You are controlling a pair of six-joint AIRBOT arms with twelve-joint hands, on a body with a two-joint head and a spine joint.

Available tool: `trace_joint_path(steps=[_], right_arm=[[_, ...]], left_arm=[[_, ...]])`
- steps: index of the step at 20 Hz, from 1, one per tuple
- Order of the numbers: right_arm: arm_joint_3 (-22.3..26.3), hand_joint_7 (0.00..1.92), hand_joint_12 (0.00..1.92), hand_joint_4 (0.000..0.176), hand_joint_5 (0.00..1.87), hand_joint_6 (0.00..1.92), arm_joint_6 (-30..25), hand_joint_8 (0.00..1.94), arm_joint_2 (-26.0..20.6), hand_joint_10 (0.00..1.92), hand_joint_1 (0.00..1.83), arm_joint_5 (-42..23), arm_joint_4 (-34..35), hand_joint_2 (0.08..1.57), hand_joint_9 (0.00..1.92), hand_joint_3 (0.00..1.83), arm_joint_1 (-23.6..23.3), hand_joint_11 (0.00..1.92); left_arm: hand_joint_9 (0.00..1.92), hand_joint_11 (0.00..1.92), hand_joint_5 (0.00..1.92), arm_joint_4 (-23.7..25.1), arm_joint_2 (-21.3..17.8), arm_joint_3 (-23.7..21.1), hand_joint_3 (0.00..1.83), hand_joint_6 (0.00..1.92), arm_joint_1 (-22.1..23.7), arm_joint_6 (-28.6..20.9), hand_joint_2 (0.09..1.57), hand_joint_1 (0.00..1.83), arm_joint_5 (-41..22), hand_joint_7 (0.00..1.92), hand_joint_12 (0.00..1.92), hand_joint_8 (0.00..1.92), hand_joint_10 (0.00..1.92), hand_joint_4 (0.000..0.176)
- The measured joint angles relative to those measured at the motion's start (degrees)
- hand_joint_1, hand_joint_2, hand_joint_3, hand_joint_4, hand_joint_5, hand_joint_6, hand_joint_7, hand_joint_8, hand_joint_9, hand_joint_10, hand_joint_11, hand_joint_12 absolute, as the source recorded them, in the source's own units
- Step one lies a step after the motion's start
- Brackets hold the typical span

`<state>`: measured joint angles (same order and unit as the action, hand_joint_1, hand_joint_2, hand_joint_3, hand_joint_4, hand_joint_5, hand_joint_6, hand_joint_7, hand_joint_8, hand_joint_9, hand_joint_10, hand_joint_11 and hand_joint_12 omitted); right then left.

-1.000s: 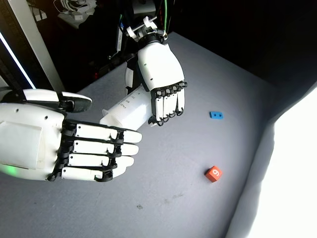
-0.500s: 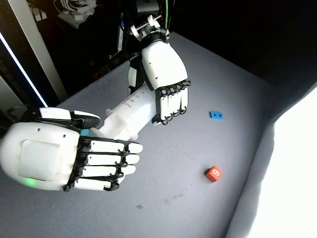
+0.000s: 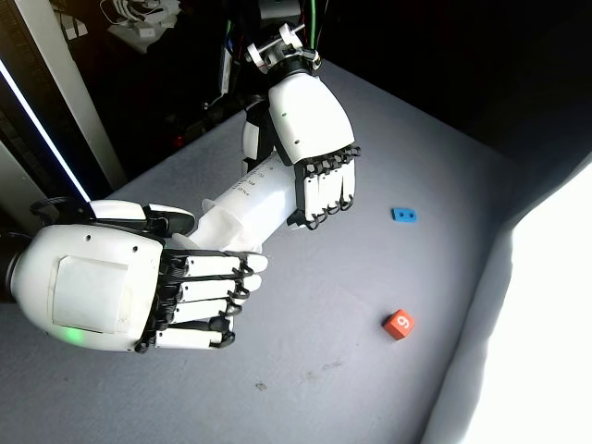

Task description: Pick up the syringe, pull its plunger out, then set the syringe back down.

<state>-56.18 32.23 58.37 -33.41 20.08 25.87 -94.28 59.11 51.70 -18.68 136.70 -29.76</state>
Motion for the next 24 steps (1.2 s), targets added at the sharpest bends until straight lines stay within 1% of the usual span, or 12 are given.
trace_joint_path(steps=[4, 7, 9, 11, 12, 13, 15, 18, 20, 21, 22, 24], right_arm=[[0.0, 0.97, 1.15, 0.0, 0.84, 1.08, 0.6, 1.03, 0.2, 1.18, 1.38, -0.5, 0.2, 1.13, 0.94, 0.0, 0.0, 0.8], [0.0, 0.97, 1.17, 0.0, 0.82, 1.14, 0.7, 1.05, 0.1, 1.22, 1.37, -0.9, 0.2, 1.14, 0.89, 0.0, 0.2, 0.73], [0.4, 1.0, 1.19, 0.0, 0.86, 1.09, 0.6, 1.02, -1.0, 1.2, 1.37, -0.8, -0.2, 1.13, 0.9, 0.0, 0.2, 0.73], [0.9, 0.99, 1.2, 0.0, 0.85, 1.11, 0.4, 1.04, -2.1, 1.21, 1.37, -0.6, -0.7, 1.13, 0.89, 0.0, 0.2, 0.72], [1.1, 1.0, 1.19, 0.0, 0.87, 1.08, 0.4, 1.0, -2.5, 1.18, 1.38, -0.6, -0.8, 1.12, 0.91, 0.0, 0.3, 0.74], [1.1, 0.93, 1.2, 0.0, 0.8, 1.2, 0.2, 1.09, -3.0, 1.27, 1.36, -0.6, -0.9, 1.15, 0.86, 0.01, 0.5, 0.69], [1.8, 1.0, 1.19, 0.0, 0.89, 1.06, 0.2, 1.01, -4.2, 1.17, 1.38, -0.2, -1.1, 1.12, 0.9, 0.0, 0.5, 0.74], [2.6, 0.97, 1.21, 0.0, 0.85, 1.12, 0.0, 1.02, -6.1, 1.23, 1.37, 0.1, -1.5, 1.13, 0.9, 0.0, 0.5, 0.71], [2.7, 1.0, 1.18, 0.0, 0.89, 1.06, -0.2, 0.96, -6.9, 1.17, 1.38, 0.3, -1.7, 1.11, 0.92, 0.0, 0.6, 0.74], [2.7, 0.97, 1.17, 0.0, 0.87, 1.1, -0.3, 1.0, -7.1, 1.19, 1.37, 0.5, -1.7, 1.12, 0.91, 0.0, 0.7, 0.72], [3.1, 0.97, 1.2, 0.0, 0.85, 1.14, -0.3, 0.98, -7.7, 1.21, 1.37, 0.7, -1.7, 1.13, 0.92, 0.0, 0.8, 0.72], [4.0, 1.0, 1.21, 0.0, 0.9, 1.04, -0.5, 0.97, -9.1, 1.18, 1.38, 1.2, -1.7, 1.11, 0.92, 0.0, 0.8, 0.73]], left_arm=[[0.75, 0.57, 0.82, -0.2, 0.0, 0.0, 0.0, 1.06, 0.3, 0.1, 1.18, 1.35, -0.2, 0.86, 1.3, 1.22, 1.48, 0.0], [0.73, 0.53, 0.77, -0.2, 0.0, 0.0, 0.0, 1.16, 0.4, 0.1, 1.19, 1.35, -0.1, 0.86, 1.36, 1.19, 1.5, 0.0], [0.76, 0.56, 0.81, -0.3, 0.0, -0.1, 0.0, 1.12, 0.6, -0.2, 1.18, 1.35, 0.1, 0.89, 1.25, 1.17, 1.43, 0.0], [0.78, 0.59, 0.85, -0.3, 0.0, -0.3, 0.0, 1.05, 0.7, -0.5, 1.16, 1.36, 0.5, 0.91, 1.26, 1.12, 1.43, 0.0], [0.78, 0.59, 0.84, -0.3, 0.1, -0.3, 0.0, 1.07, 0.8, -0.6, 1.17, 1.36, 0.7, 0.91, 1.25, 1.13, 1.42, 0.0], [0.71, 0.51, 0.76, -0.3, 0.2, -0.3, 0.0, 1.19, 0.8, -0.7, 1.21, 1.34, 0.9, 0.83, 1.37, 1.26, 1.52, 0.0], [0.76, 0.56, 0.82, -0.5, 0.4, -0.3, 0.0, 1.09, 0.8, -1.2, 1.18, 1.36, 1.2, 0.89, 1.29, 1.18, 1.44, 0.0], [0.79, 0.61, 0.83, -0.5, 0.7, -0.3, 0.0, 1.06, 1.1, -1.4, 1.17, 1.36, 1.9, 0.9, 1.26, 1.14, 1.43, 0.0], [0.74, 0.56, 0.81, -0.5, 0.7, -0.3, 0.0, 1.13, 1.1, -1.6, 1.18, 1.35, 2.3, 0.87, 1.28, 1.2, 1.46, 0.0], [0.77, 0.59, 0.85, -0.5, 0.7, -0.3, 0.0, 1.04, 1.1, -1.6, 1.17, 1.36, 2.5, 0.9, 1.27, 1.17, 1.43, 0.0], [0.7, 0.5, 0.74, -0.6, 0.7, -0.3, 0.0, 1.2, 1.1, -1.7, 1.21, 1.34, 3.0, 0.83, 1.36, 1.27, 1.53, 0.0], [0.76, 0.56, 0.84, -0.7, 0.7, -0.3, 0.0, 1.07, 1.1, -1.8, 1.17, 1.36, 3.8, 0.89, 1.32, 1.14, 1.45, 0.0]])
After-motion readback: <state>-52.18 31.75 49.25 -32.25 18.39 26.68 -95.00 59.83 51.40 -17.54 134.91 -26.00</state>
